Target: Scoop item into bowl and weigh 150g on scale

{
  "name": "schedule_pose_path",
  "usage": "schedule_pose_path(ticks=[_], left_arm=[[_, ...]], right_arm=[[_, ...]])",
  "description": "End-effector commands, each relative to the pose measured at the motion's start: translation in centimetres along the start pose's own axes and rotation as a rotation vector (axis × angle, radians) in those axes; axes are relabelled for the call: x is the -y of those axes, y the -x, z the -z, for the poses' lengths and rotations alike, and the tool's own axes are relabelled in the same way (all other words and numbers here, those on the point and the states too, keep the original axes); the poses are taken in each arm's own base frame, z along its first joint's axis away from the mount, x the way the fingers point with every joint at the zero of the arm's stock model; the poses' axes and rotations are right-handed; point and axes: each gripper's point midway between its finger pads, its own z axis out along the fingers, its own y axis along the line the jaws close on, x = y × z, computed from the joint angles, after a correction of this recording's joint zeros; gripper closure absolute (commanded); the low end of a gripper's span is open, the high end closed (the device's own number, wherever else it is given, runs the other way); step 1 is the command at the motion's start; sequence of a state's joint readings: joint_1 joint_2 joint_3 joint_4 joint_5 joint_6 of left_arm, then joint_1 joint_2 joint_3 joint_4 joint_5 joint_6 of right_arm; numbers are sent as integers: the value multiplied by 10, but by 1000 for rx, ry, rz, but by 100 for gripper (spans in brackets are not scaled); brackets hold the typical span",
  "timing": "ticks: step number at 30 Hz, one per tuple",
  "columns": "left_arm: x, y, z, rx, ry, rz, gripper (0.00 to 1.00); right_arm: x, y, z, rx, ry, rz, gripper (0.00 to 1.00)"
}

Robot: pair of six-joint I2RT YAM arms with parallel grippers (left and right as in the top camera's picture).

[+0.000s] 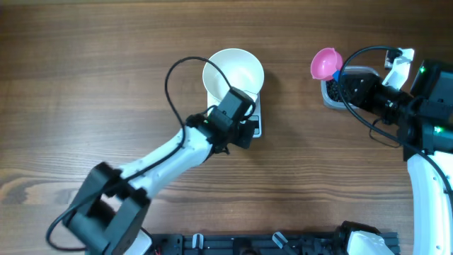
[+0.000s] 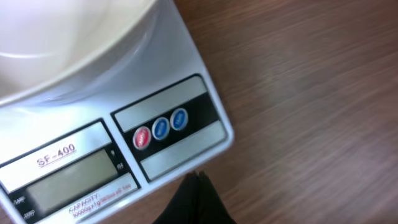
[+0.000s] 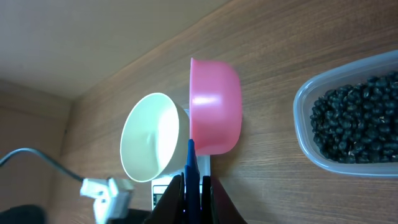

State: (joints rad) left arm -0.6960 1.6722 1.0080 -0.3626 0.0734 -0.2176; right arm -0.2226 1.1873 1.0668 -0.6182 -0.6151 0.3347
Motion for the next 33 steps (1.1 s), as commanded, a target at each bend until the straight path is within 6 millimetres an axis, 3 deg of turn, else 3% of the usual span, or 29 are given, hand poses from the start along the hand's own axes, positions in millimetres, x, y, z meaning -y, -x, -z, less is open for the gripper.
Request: schedule_pose_path(ticks=[1, 9, 21, 33], left_arm=[[-18, -12, -25, -31, 86, -36, 96], [-23, -14, -47, -34, 97, -60, 96], [-39, -2, -46, 21, 198, -55, 96], [-38, -6, -46, 7, 190, -56, 96]], right_arm=[[0, 5, 2, 16, -13, 26, 96], [1, 5, 2, 16, -17, 26, 96], [1, 5, 2, 15, -18, 25, 96], [1, 4, 2, 13, -18, 24, 96]])
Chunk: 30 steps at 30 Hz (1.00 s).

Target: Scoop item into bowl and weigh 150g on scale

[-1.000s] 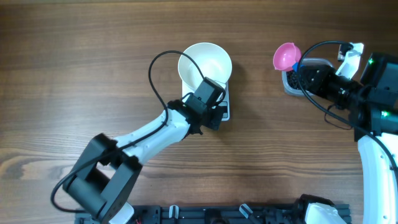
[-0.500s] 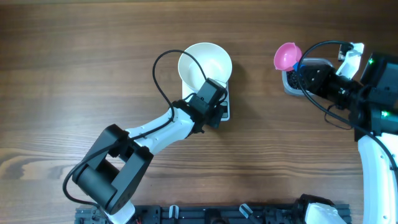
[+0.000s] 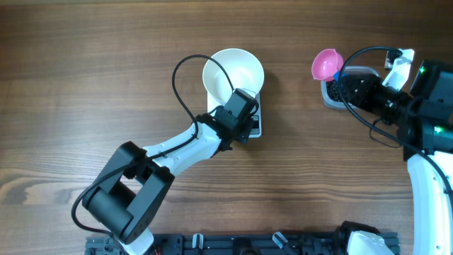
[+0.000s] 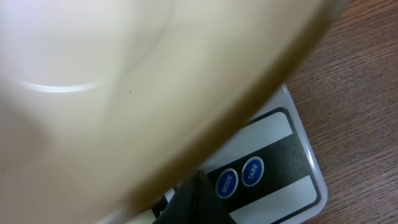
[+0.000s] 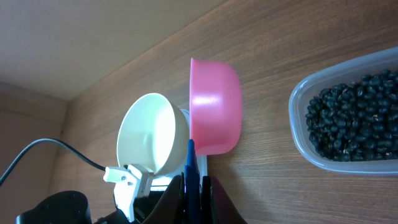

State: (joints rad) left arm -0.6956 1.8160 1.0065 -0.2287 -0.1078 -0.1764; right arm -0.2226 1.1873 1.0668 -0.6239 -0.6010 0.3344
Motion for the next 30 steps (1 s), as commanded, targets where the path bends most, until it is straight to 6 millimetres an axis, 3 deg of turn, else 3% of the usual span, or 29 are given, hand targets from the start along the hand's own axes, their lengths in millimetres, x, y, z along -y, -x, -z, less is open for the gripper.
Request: schedule_pose_path(ticks=[1, 15, 30], left_arm=[[1, -12, -6, -35, -3, -18, 96], [5, -18, -7, -60, -32, -20, 96], [3, -32, -23, -107, -19, -23, 96]], right_arm=[[-1, 4, 2, 12, -4, 26, 96], [3, 1, 2, 2, -27, 15, 96], [3, 1, 2, 1, -28, 15, 96]])
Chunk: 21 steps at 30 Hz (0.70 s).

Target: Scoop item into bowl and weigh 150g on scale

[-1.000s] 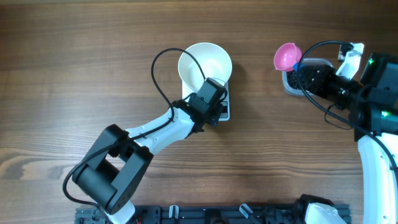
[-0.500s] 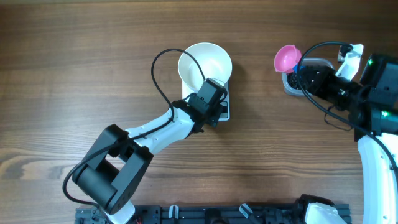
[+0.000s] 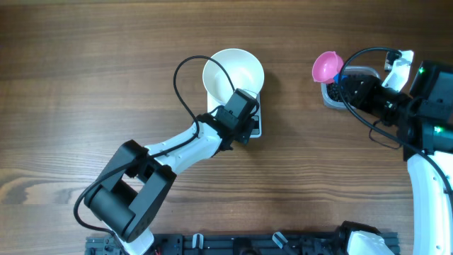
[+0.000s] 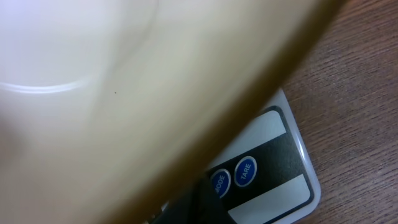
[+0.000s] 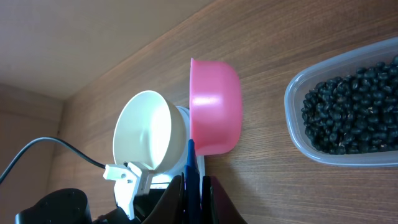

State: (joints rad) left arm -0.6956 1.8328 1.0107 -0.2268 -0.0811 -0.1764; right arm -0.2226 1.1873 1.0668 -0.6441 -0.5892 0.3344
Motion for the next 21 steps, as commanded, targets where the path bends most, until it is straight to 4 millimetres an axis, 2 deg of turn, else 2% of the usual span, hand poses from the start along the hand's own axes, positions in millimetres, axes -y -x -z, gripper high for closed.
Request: schedule_pose_path(ticks=[1, 6, 12, 21], left_arm=[[-1, -29, -18, -91, 4, -22, 96], [-1, -17, 4, -60, -4, -19, 96], [1, 11, 66, 47, -30, -11, 96], [-11, 0, 141, 62, -29, -18, 96]], right_arm=[[0, 5, 2, 14, -11, 26, 96], [0, 5, 2, 18, -13, 28, 96], [0, 5, 2, 15, -13, 26, 96], [1, 4, 2, 11, -14, 21, 96]])
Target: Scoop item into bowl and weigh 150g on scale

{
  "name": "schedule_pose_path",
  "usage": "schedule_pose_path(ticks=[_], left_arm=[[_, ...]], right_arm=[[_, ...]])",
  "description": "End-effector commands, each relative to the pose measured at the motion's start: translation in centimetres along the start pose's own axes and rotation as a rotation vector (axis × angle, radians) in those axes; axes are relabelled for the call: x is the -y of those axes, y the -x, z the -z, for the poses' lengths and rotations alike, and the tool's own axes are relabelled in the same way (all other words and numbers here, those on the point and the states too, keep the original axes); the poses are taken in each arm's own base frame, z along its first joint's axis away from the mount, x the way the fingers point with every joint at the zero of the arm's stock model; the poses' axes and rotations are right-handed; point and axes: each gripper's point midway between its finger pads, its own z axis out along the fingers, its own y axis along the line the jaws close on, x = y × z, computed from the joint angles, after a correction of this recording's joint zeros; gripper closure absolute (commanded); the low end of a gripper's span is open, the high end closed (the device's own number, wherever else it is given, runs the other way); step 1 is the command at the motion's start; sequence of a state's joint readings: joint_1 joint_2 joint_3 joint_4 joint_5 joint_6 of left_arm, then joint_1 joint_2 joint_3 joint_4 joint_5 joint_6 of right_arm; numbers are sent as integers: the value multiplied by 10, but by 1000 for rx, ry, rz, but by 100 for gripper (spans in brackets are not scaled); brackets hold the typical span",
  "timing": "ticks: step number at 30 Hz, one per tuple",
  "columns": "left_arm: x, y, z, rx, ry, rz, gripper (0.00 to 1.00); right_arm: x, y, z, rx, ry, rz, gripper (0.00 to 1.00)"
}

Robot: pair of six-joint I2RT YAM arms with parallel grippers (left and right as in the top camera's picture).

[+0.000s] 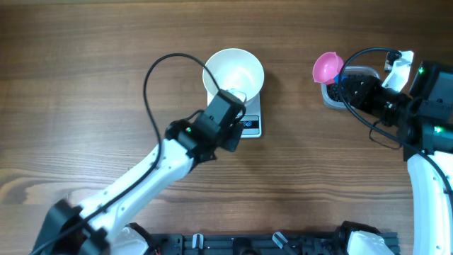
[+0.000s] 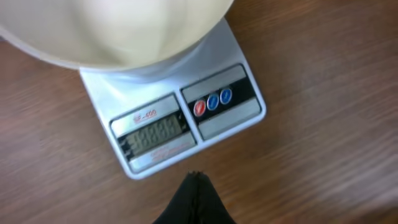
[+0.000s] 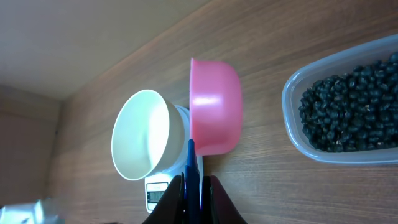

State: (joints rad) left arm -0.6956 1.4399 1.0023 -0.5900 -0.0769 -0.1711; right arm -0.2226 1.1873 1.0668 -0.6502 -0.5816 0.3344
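A white bowl (image 1: 233,72) stands empty on a small silver scale (image 1: 249,126). In the left wrist view the scale's display (image 2: 158,132) is lit with digits, beside a red and two blue buttons (image 2: 212,102). My left gripper (image 2: 194,177) is shut and empty, above the wood just in front of the scale. My right gripper (image 3: 194,183) is shut on the blue handle of a pink scoop (image 3: 214,106), held empty in the air between the bowl and a clear tub of black beans (image 3: 345,115).
The bean tub (image 1: 333,91) sits at the right of the wooden table (image 1: 106,71), partly under my right arm. A black cable loops from the left arm over the table near the bowl. A dark rail runs along the front edge.
My left gripper has drawn back from the scale's buttons, and the whole scale now shows with its display lit. The right gripper still holds the pink scoop in the same place.
First my shut left gripper hung just in front of the scale, whose display was blank. At the following two moments its tip was at the buttons, close under the bowl. Now it is back and the display shows digits. The right gripper held the scoop throughout.
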Motion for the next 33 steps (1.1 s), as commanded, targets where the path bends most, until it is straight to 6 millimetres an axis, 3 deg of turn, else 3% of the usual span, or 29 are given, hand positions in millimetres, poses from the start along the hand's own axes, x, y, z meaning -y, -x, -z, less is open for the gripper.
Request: schedule_pose_path(ticks=[1, 4, 7, 11, 13, 16, 20, 28, 33], left_arm=[[-2, 6, 36, 70, -26, -24, 96], [-1, 11, 54, 114, -70, -168, 96], [-21, 6, 54, 81, -75, -181, 96], [-22, -1, 58, 90, -293, -274, 96], [-35, -5, 53, 95, -273, -321, 96], [-71, -9, 38, 101, -146, -298, 96], [-89, -19, 23, 73, -122, -250, 96], [-97, -3, 3, 147, -155, -230, 96], [-98, -9, -7, 122, -159, -318, 96]], right_arm=[[-1, 5, 2, 13, -5, 23, 96], [-1, 5, 2, 14, -5, 23, 96], [-1, 5, 2, 15, -6, 24, 96], [-1, 5, 2, 17, -5, 25, 96], [-1, 5, 2, 17, -5, 25, 96], [-1, 5, 2, 17, -5, 26, 96], [3, 7, 2, 25, -31, 29, 96], [14, 11, 3, 48, -94, 28, 96], [16, 12, 3, 52, -108, 28, 96]])
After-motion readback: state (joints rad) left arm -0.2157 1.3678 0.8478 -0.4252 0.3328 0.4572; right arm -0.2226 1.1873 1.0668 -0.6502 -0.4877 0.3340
